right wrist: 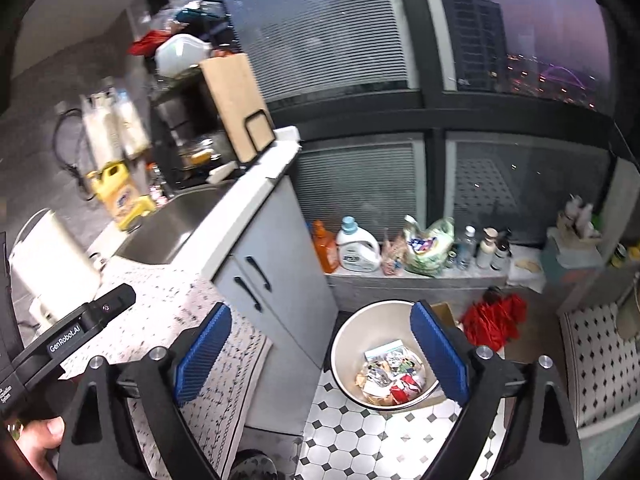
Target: Collect trash
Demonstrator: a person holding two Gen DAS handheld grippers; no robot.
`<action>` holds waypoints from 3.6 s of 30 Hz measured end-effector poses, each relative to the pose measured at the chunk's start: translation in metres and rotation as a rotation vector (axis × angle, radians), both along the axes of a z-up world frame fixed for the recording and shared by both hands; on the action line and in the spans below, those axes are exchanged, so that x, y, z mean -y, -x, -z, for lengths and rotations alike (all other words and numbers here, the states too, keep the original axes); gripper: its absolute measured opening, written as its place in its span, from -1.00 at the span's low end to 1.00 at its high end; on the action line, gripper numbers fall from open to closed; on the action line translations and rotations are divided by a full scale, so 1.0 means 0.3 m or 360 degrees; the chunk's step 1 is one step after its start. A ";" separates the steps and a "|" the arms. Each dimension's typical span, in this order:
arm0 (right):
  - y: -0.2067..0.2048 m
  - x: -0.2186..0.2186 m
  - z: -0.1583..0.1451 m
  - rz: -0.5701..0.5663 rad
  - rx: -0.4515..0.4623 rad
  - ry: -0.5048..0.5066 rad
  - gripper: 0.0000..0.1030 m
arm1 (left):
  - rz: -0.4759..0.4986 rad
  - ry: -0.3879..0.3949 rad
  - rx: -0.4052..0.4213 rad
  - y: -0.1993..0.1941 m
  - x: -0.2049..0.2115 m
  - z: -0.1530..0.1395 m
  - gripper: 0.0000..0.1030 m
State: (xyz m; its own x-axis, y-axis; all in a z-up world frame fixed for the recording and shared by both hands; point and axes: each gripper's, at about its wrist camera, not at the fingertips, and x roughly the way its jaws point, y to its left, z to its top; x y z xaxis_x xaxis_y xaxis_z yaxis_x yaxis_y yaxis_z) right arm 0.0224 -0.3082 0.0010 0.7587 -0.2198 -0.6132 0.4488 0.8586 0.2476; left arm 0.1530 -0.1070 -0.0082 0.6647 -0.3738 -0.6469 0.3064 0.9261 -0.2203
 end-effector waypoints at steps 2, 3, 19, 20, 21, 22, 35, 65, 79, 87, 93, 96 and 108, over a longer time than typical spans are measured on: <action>0.018 -0.018 -0.015 -0.0036 0.0019 0.0018 0.84 | -0.0051 -0.0002 0.0026 0.043 -0.037 -0.013 0.88; 0.029 -0.027 -0.024 -0.0061 0.0028 0.0022 0.84 | -0.0070 0.0000 0.0034 0.060 -0.052 -0.019 0.88; 0.180 -0.188 -0.093 -0.0342 0.0147 0.0064 0.85 | -0.0362 0.0002 0.0225 0.370 -0.279 -0.113 0.88; 0.184 -0.199 -0.097 -0.0359 0.0151 0.0064 0.85 | -0.0374 -0.0001 0.0232 0.378 -0.291 -0.119 0.88; 0.187 -0.209 -0.101 -0.0372 0.0156 0.0062 0.85 | -0.0389 -0.0003 0.0242 0.392 -0.305 -0.126 0.88; 0.191 -0.220 -0.106 -0.0387 0.0162 0.0065 0.85 | -0.0403 -0.0003 0.0251 0.403 -0.315 -0.134 0.88; 0.209 -0.315 -0.158 -0.0511 0.0220 0.0089 0.85 | -0.0529 -0.0012 0.0317 0.507 -0.418 -0.176 0.88; 0.164 -0.372 -0.170 -0.0618 0.0231 0.0113 0.85 | -0.0693 -0.0028 0.0338 0.524 -0.505 -0.193 0.88; 0.160 -0.367 -0.166 -0.0645 0.0233 0.0115 0.85 | -0.0729 -0.0032 0.0332 0.531 -0.511 -0.189 0.88; 0.156 -0.357 -0.159 -0.0643 0.0223 0.0115 0.85 | -0.0732 -0.0031 0.0328 0.531 -0.510 -0.192 0.88; 0.154 -0.357 -0.158 -0.0647 0.0227 0.0116 0.85 | -0.0732 -0.0032 0.0326 0.529 -0.509 -0.194 0.88; 0.154 -0.359 -0.158 -0.0650 0.0225 0.0115 0.85 | -0.0733 -0.0032 0.0324 0.527 -0.508 -0.195 0.88; 0.167 -0.329 -0.145 -0.0626 0.0211 0.0118 0.85 | -0.0718 -0.0061 0.0304 0.507 -0.487 -0.174 0.88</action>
State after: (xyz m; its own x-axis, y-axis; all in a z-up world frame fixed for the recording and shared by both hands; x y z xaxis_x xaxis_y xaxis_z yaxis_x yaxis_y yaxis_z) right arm -0.0276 -0.2094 0.0446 0.8648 0.0622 -0.4983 0.0520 0.9759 0.2121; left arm 0.0009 0.0390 0.0440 0.8630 0.0006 -0.5052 -0.0958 0.9821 -0.1624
